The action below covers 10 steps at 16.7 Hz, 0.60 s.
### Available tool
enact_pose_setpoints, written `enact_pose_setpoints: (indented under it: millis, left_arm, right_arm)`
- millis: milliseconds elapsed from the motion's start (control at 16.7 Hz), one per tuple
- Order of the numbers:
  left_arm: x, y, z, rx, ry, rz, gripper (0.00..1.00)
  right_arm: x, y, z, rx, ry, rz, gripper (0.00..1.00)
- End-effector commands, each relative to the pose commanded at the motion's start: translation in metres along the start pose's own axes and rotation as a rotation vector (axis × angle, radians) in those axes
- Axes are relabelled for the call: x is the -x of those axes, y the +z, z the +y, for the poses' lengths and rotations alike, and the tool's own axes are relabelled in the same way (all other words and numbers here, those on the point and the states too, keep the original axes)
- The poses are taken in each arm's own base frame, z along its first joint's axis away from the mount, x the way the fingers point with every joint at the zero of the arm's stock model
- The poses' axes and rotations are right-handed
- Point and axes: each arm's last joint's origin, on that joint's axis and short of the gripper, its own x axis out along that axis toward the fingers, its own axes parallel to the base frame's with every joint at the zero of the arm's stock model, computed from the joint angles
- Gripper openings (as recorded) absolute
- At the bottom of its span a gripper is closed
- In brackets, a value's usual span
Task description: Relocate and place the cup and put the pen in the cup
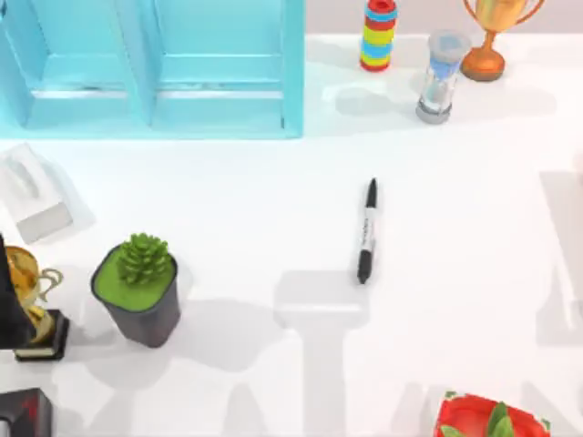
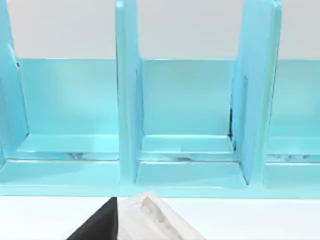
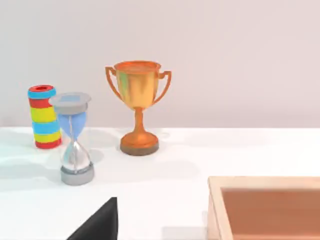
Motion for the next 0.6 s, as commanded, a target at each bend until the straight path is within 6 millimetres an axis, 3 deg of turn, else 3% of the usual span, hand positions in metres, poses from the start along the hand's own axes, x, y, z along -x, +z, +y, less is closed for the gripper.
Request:
enact_pose_setpoints:
  millis: [300,600]
  left_arm:
    - [0.000,0.000,0.000,0.000,0.000,0.000,1.00]
    - [0.000,0.000,0.000,0.000,0.000,0.000,1.00]
  right_arm:
    - [-0.001,0.009,-0.002,0.014,-0.017,0.049,1.00]
    - [-0.012,0.049,-0.010,0.073,-0.080,0.276,1.00]
